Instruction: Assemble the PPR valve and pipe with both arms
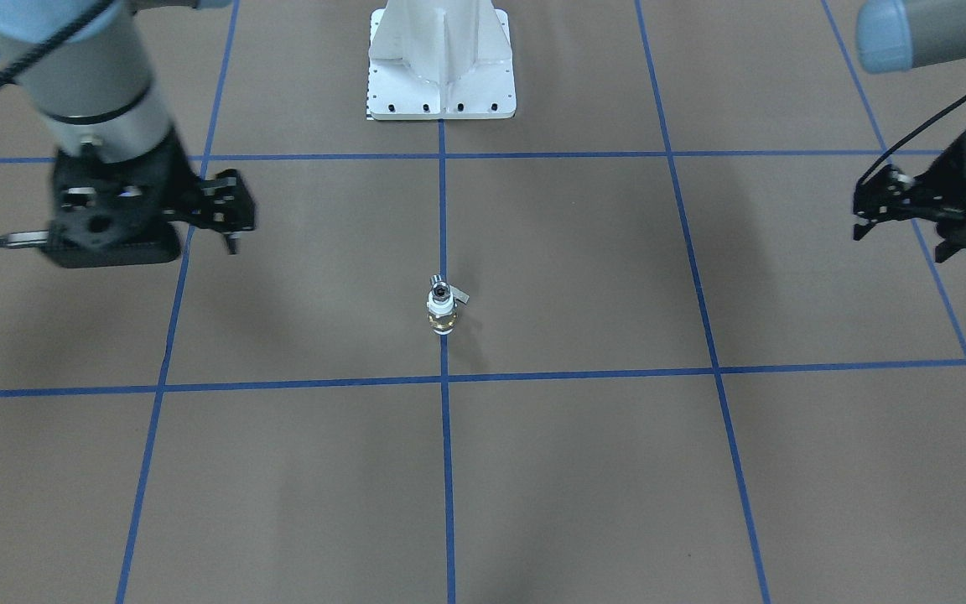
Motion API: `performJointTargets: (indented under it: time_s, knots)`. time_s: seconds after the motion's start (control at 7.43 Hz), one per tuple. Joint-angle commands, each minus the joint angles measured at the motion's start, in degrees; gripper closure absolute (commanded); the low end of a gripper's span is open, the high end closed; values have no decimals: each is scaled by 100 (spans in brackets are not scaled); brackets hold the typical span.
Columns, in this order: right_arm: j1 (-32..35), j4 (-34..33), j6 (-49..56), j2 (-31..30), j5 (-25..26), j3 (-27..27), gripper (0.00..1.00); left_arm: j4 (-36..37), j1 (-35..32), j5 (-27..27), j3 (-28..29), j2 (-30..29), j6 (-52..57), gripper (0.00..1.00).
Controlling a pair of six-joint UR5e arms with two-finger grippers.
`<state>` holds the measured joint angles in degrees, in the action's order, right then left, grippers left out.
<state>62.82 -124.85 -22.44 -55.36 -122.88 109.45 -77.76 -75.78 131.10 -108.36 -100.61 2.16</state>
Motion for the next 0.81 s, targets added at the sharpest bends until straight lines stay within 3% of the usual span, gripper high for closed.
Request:
performJointTargets:
  time_s: [0.0, 0.13, 0.27, 0.4, 0.54, 0.67]
  knots:
    - [1368, 22, 2602, -1201, -446, -185, 1, 15, -779, 109, 392, 226, 611, 0]
    - [1843, 31, 3048, -1458, -508, -509, 1, 7, -937, 109, 586, 243, 619, 0]
    - [2178, 483, 3139, -2043, -534, -582, 1, -2, -1061, 109, 666, 339, 619, 0]
    - [2417, 1436, 3114, -2562, -657, -844, 1, -19, -1114, 109, 684, 418, 619, 0]
    - [2567, 1924, 3123, -2750, -919, -1203, 1, -72, -1123, 109, 658, 524, 628, 0]
    - [2647, 2007, 3114, -2909, -982, -1250, 1, -281, -1124, 100, 675, 725, 611, 0]
